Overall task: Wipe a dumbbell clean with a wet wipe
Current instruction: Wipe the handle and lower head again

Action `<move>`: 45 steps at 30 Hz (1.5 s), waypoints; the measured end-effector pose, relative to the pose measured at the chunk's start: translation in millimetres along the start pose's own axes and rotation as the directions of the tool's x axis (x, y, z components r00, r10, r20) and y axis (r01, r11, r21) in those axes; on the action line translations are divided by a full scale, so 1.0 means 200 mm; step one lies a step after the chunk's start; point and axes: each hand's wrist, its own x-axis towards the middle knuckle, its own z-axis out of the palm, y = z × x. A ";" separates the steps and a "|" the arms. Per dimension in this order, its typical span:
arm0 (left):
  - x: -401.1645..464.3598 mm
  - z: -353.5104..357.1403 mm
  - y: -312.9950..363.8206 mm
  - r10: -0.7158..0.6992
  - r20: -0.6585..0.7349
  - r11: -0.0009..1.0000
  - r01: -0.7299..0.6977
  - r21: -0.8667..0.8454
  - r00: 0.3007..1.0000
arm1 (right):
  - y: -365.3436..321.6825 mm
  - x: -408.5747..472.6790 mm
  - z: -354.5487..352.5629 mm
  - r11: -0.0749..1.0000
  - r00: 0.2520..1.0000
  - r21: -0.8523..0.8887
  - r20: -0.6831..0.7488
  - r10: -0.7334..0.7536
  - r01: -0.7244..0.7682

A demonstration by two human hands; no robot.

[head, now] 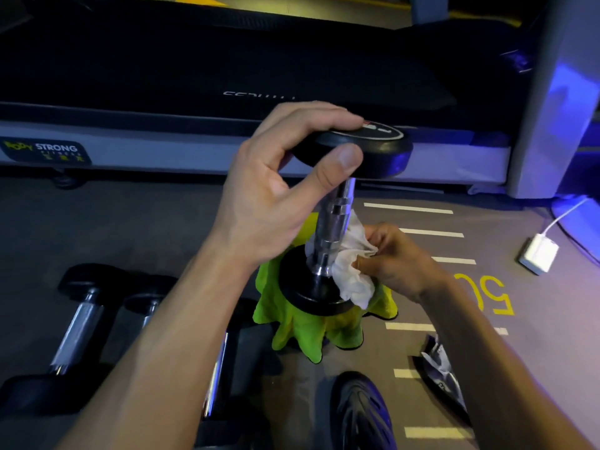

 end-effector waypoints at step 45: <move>0.06 0.04 -0.03 0.031 0.012 0.999 -0.031 0.016 0.999 | -0.17 0.11 0.39 0.914 0.849 0.369 -0.526 0.057 0.167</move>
